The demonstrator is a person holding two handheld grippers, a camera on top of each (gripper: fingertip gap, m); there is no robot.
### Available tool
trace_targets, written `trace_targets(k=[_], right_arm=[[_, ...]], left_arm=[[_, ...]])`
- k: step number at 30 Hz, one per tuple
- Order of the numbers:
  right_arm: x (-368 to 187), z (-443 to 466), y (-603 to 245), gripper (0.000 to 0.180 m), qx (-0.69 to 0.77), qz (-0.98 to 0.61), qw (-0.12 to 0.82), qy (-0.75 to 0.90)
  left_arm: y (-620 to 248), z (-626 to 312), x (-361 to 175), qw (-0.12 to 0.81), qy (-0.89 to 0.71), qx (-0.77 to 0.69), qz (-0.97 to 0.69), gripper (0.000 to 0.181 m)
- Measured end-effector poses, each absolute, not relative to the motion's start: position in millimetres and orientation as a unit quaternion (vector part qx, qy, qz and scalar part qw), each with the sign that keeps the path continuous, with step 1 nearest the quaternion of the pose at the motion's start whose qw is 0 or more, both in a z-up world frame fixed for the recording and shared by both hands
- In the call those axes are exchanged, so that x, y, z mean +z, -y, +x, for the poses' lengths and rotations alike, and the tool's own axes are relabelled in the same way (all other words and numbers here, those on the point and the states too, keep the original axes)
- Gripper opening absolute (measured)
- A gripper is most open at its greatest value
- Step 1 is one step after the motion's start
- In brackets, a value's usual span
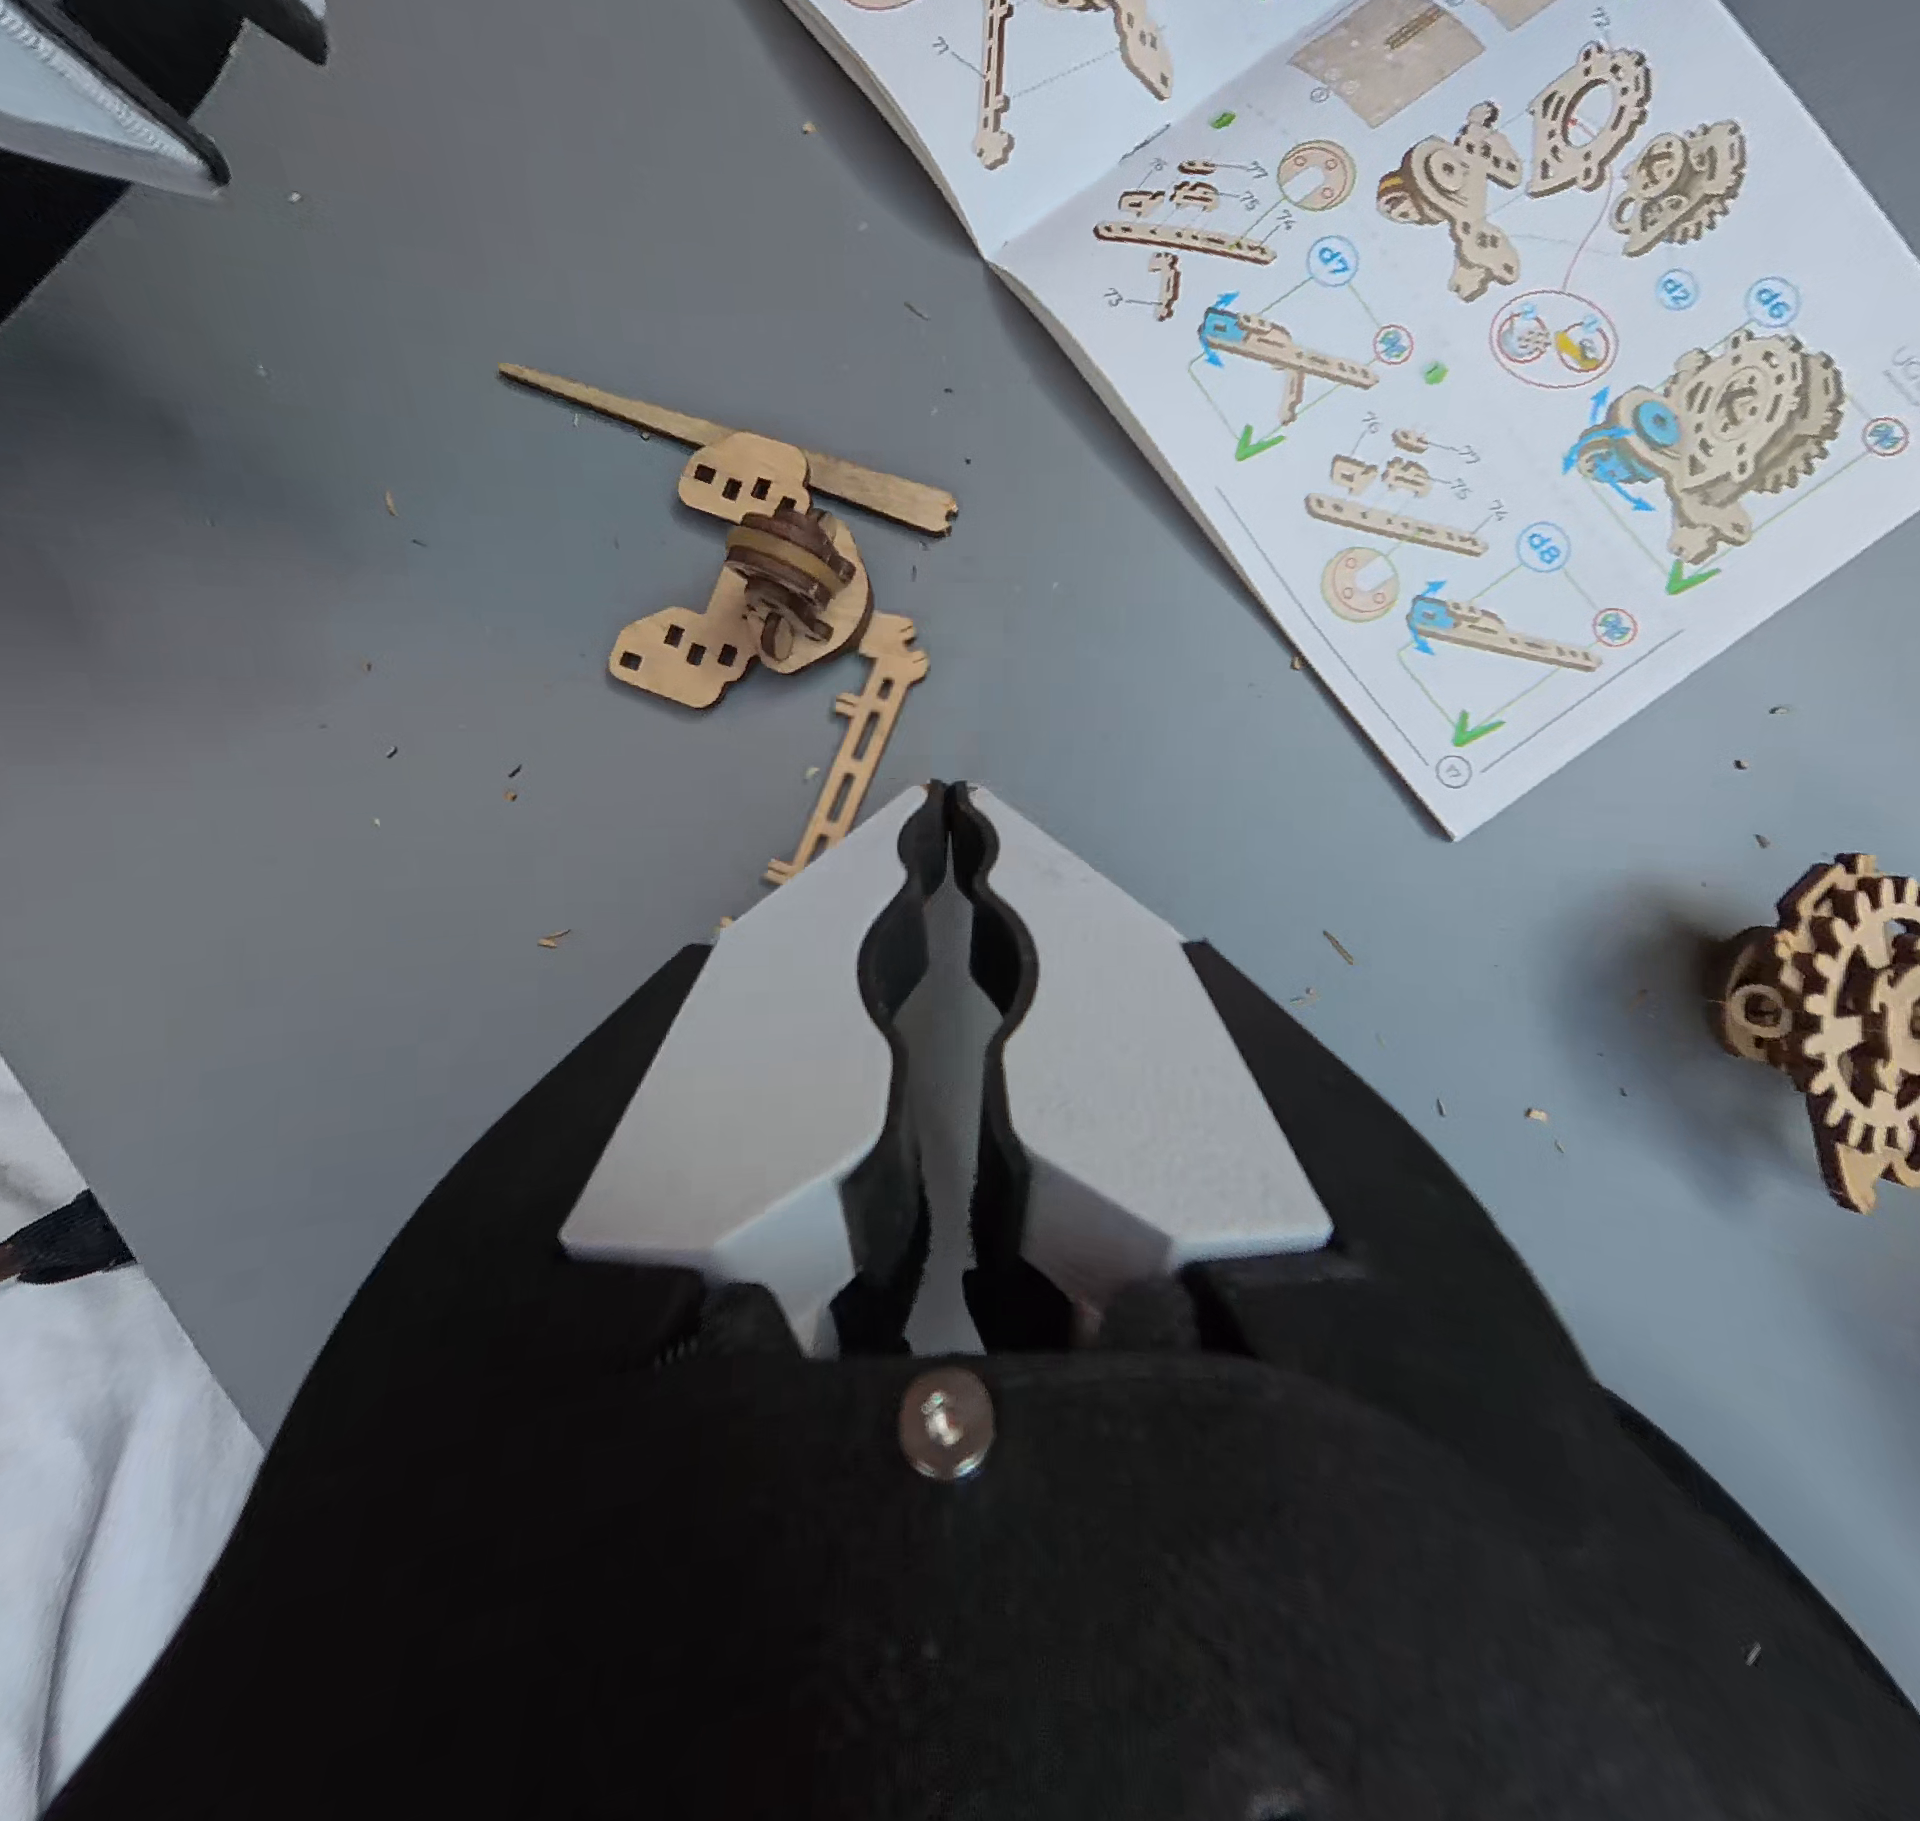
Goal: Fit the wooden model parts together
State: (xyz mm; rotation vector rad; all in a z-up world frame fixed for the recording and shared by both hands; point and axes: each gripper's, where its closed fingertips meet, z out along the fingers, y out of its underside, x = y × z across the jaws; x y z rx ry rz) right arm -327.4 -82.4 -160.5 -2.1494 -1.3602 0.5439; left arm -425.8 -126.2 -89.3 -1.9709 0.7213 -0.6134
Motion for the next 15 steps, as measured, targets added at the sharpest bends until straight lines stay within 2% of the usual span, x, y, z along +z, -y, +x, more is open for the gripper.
trace_targets(k=[4,6,7,8,15], right_arm=[[-141.0,-324.9,88.1,0.000,0.247,-0.790,0.294,0.479],[-145.7,-324.2,89.4,0.002,0.245,-0.803,0.277,0.467],[-150.0,-327.0,94.3,0.016,0.249,-0.808,0.261,0.466],[-155.1,-329.8,102.1,0.022,0.251,-0.809,0.243,0.472],[-158.8,-339.8,151.1,0.023,0.288,-0.698,0.259,0.603]], left_arm=[[118.6,-426.5,-91.8,0.448,-0.286,-0.272,-0.802,0.021],[113.8,-428.4,-94.3,0.440,-0.288,-0.265,-0.808,0.022],[112.5,-428.5,-93.6,0.439,-0.289,-0.263,-0.809,0.022],[112.3,-427.6,-91.6,0.441,-0.290,-0.262,-0.808,0.022],[128.5,-423.2,-96.2,0.439,-0.299,-0.256,-0.808,0.021]])
